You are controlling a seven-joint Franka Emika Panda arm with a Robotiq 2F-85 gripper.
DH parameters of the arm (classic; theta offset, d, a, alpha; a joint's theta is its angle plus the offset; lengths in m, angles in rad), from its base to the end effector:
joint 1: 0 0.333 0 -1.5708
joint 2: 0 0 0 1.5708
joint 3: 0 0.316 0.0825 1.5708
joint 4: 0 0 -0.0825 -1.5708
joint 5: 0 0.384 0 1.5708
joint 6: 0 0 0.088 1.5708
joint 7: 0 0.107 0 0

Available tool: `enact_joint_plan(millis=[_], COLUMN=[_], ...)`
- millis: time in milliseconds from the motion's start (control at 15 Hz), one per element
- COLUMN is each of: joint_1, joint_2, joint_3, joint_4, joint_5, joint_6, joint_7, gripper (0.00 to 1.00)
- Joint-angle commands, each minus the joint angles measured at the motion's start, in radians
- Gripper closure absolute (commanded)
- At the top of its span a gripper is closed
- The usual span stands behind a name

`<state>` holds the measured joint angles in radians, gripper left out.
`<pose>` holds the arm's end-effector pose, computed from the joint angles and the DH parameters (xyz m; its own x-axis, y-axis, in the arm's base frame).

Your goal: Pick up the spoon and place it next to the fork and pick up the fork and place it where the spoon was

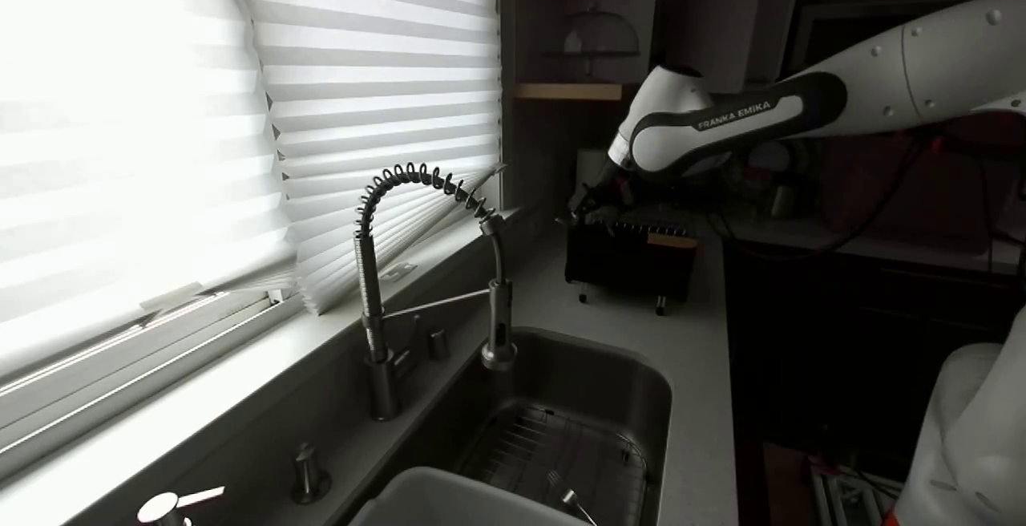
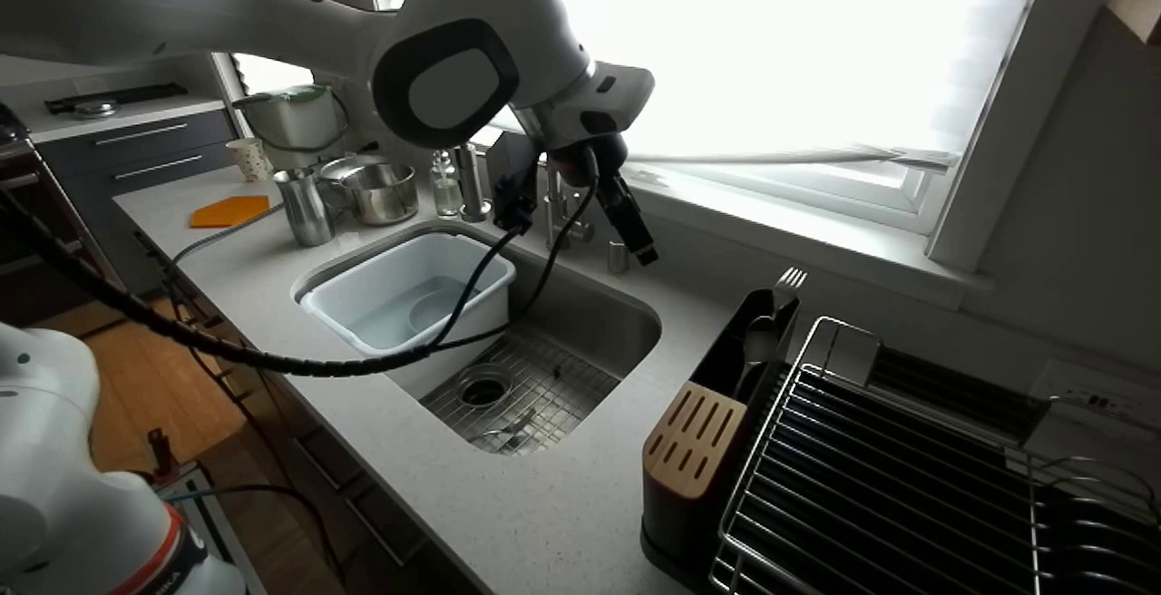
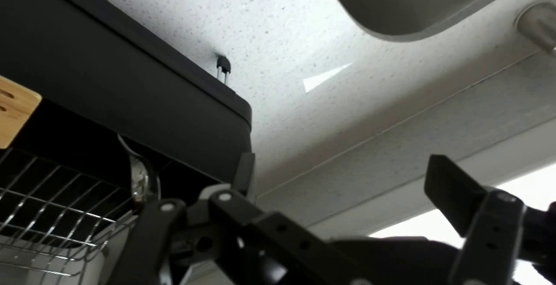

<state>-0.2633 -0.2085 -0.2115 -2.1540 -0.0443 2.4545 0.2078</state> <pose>0.4708 -0.2496 0.5423 0.6787 -0.5620 0.4728 -0.5913 -0.8000 -0.1021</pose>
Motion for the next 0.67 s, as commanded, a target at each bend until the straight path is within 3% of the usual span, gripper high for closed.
enact_joint_plan(millis=[0,600], joint_1=[-0.053,-0.122], joint_2=[0.071,0.168], joint_3=[0.0,-0.051], joint_4=[0.081,0.211], joint_5=[-0.055,-0.201], joint_6=[-0.018,-0.121], joint_7=[0.184,0.588], gripper=[0.0,0.0])
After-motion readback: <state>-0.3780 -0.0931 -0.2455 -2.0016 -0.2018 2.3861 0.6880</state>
